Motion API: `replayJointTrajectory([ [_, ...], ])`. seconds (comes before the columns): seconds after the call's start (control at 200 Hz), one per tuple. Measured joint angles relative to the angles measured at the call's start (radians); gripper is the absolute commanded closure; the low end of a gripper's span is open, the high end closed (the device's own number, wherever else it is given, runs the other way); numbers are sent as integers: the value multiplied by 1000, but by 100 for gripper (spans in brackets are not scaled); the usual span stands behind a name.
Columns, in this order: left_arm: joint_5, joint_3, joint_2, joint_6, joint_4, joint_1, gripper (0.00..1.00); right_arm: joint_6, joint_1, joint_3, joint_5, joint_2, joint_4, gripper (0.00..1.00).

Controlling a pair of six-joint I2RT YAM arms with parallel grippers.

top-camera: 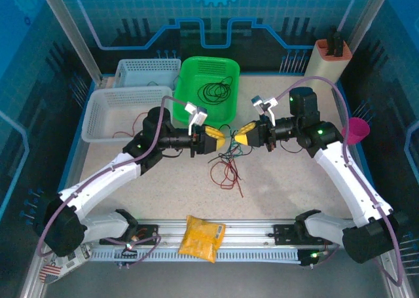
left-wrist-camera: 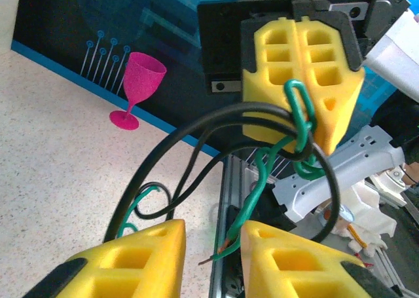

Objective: Untangle the cables

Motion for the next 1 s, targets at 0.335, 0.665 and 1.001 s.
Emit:
replayJointTrajectory([
  [0.335, 26, 4, 2, -11, 9, -2, 100, -1, 0, 0, 15, 8, -1, 100],
  [0.665, 37, 4, -3, -18, -1, 0, 100, 1, 0, 2, 106, 5, 0, 100],
  [1.001, -3, 3, -19, -26, -1, -1, 100, 98, 20, -16, 260, -45, 71, 100],
])
